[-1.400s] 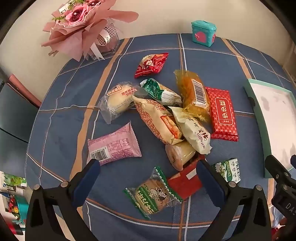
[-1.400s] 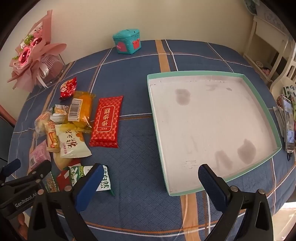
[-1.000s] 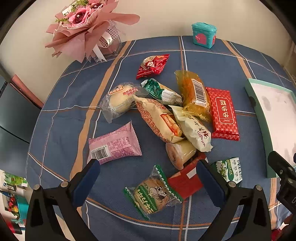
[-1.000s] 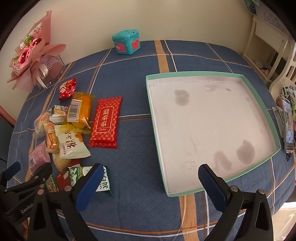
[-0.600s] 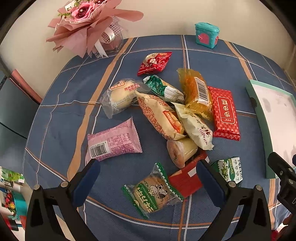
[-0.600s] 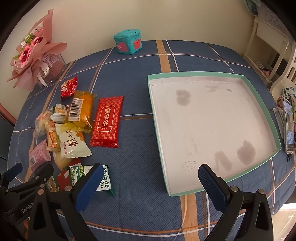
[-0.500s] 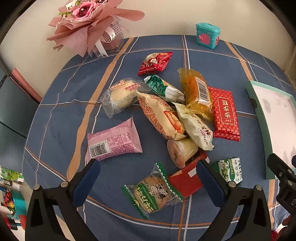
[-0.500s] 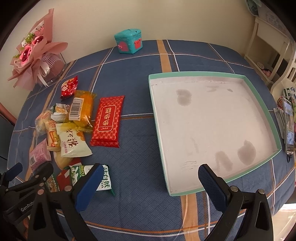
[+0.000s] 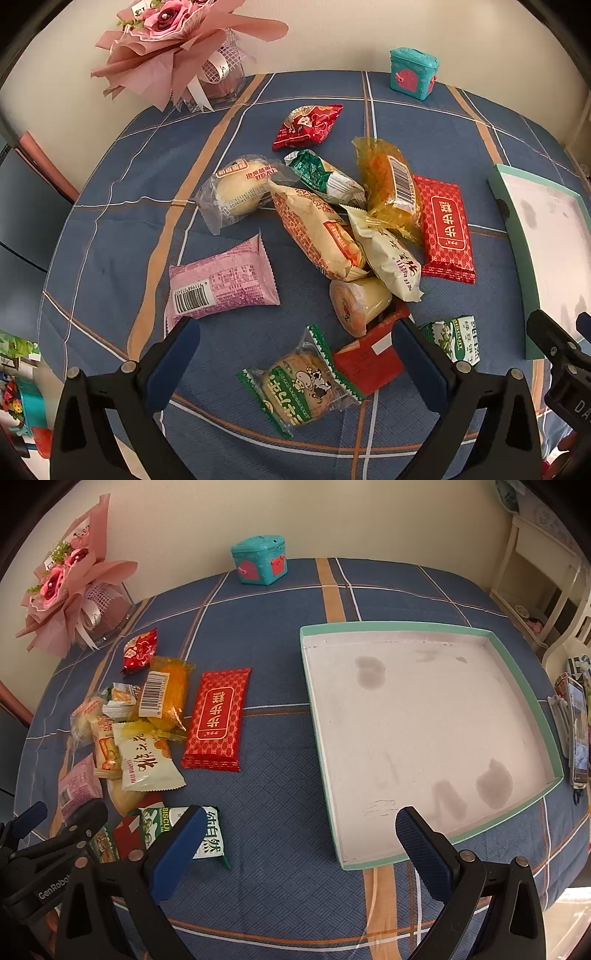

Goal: Organize snacks
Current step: 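Move both grippers toward the snack pile, then grasp the green-white biscuit pack with the right gripper while the left grasps a green cookie packet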

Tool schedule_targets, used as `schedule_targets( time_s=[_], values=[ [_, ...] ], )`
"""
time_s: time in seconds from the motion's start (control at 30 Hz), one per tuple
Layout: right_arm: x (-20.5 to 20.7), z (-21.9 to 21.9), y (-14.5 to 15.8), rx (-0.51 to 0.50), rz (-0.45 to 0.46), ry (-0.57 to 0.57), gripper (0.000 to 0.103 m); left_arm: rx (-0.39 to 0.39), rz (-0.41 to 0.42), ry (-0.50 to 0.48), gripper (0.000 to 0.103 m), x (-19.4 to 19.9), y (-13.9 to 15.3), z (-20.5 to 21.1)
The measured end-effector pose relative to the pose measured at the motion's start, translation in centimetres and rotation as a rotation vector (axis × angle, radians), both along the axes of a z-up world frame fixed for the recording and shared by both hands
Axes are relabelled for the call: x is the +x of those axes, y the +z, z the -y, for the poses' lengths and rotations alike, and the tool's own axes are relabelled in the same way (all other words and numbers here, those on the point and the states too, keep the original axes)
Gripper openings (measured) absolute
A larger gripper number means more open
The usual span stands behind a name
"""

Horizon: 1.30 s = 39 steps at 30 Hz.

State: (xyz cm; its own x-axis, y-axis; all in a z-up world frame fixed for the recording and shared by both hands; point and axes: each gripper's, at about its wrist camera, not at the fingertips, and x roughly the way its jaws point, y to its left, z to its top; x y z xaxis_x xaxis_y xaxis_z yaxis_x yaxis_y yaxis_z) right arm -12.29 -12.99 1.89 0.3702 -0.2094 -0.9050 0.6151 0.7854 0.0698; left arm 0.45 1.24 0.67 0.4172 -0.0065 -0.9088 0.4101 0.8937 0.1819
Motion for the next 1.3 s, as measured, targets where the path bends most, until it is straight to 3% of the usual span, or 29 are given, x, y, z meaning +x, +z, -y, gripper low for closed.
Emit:
schedule_targets(
  time_s=[0.1,0.4,0.53,0.63,0.7,0.93,1.2,1.3],
  values=[
    [0.0,0.0,0.0,-0.001,0.000,0.000,0.103,-0.031,-0.052,0.001,0.103,-0.2,-0.5,-0.8],
    [1.4,-1.8,-0.3,0.096,0.057,0.057,0.103,-0.128,-0.010,0.105,0.103,1.6,-0.2,-3.6],
    [2.9,-3.8,-1.1,0.152,0.055,0.124,0.103,-0.230,-0.057,0.156,0.103,2.8,-0.6,-5.4],
    [3.9,-5.0,-2.1,0.176,0.029,0.156,0.103,-0.214,-0.109,0.163,0.103,2.8,-1.5,-5.4],
    [4.3,-5.5,-2.8,0.188,0.006,0.164,0.103,-0.226,-0.099,0.156,0.103,2.6,-1.9,-5.6],
    [5.2,-6.6,-4.6,0.198,-0.052,0.191,0.094,-0.260,-0.239,0.197,0.101,2.8,-4.8,-6.7],
    [5.8,-8.1,-5.4,0.195,-0.063,0.235,0.076,-0.345,-0.320,0.199,0.080,2.5,-8.2,-8.6],
    [5.8,-8.9,-5.3,0.189,-0.064,0.245,0.075,-0.349,-0.341,0.200,0.073,2.2,-8.9,-8.4]
  ],
)
